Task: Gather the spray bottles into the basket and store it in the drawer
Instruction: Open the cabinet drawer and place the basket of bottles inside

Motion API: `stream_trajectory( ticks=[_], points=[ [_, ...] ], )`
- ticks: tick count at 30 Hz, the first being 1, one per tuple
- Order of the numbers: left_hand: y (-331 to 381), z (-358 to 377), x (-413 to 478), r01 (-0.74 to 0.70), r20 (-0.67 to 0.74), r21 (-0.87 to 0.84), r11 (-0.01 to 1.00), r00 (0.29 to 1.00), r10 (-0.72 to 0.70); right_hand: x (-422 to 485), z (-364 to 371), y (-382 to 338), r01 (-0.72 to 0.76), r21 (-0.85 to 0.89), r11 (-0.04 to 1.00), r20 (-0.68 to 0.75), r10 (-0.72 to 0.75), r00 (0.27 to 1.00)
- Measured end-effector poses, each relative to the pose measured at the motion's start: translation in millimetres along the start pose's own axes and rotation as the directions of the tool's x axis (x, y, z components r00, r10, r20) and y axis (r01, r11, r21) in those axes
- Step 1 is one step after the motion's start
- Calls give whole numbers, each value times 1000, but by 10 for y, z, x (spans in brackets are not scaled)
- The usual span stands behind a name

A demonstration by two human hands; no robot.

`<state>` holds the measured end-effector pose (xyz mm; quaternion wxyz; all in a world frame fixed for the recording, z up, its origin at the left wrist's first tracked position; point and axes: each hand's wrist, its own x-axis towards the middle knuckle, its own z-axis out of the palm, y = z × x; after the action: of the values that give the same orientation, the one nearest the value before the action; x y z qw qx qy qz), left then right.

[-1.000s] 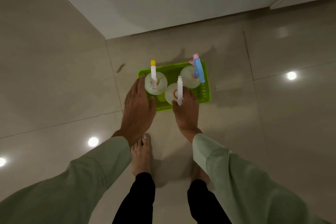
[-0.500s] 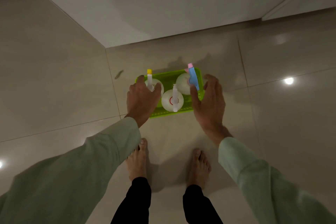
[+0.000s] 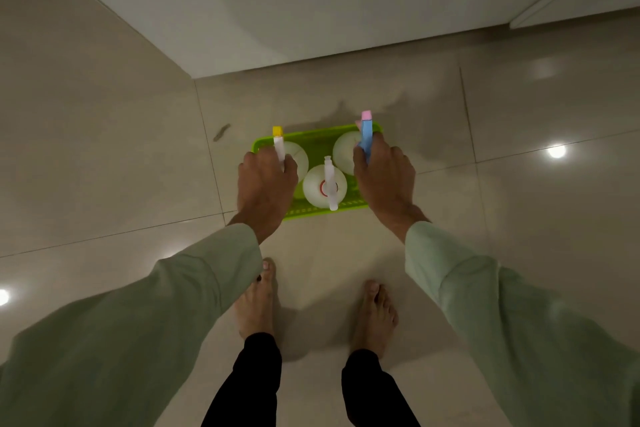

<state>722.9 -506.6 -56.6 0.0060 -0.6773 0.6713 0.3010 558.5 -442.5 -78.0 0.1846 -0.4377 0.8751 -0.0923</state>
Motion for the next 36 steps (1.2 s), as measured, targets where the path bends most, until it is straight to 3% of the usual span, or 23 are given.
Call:
stream_trajectory(
  ticks=[9, 26, 32, 36],
  points=[
    [55, -86, -2, 0, 42, 0, 1000, 999, 0, 4, 7, -14, 73, -21, 997, -14, -74, 997],
    [23, -156, -17, -11, 36, -55, 998, 999, 13, -37, -82, 39, 10, 47, 999, 34, -12, 999],
    [-28, -262, -193, -1, -15, -124, 992, 1000, 0, -540, -196, -190, 19, 158, 987, -266, 24, 964],
    [-114, -282, -310, 15, -23, -129, 992, 1000, -18, -785, -24, -292, 27, 131, 991, -56, -20, 998]
  ],
)
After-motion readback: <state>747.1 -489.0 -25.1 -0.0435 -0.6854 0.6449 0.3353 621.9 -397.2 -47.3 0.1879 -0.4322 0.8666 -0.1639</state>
